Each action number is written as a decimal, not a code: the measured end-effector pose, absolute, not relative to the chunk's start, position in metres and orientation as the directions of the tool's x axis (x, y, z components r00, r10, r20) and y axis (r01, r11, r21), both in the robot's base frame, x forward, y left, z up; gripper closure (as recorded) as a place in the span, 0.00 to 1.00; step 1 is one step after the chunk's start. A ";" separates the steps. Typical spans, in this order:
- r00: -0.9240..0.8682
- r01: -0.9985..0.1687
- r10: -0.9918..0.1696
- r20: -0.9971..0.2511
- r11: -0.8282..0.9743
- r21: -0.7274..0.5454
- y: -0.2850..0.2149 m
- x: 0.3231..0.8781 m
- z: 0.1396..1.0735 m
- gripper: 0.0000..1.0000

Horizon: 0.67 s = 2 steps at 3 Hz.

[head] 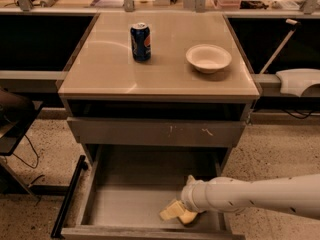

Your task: Pick sponge from middle drawer and place on counter

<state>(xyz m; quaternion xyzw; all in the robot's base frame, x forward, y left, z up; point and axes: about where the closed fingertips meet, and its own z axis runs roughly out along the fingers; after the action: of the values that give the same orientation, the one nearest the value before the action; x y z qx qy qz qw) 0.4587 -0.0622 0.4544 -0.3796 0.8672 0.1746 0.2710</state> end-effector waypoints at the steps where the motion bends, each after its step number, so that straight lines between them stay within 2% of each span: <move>1: -0.610 -0.674 -0.523 -0.595 0.738 0.042 -0.083 0.485 0.442 0.00; 2: -0.610 -0.677 -0.527 -0.592 0.735 0.043 -0.081 0.481 0.437 0.00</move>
Offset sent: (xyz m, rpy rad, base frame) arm 0.0148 -0.0150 -0.0117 -0.0326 -0.0062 -0.0916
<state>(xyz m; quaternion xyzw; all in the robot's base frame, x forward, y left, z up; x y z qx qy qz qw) 0.4815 -0.0815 0.4368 -0.3392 0.8874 0.1321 0.2828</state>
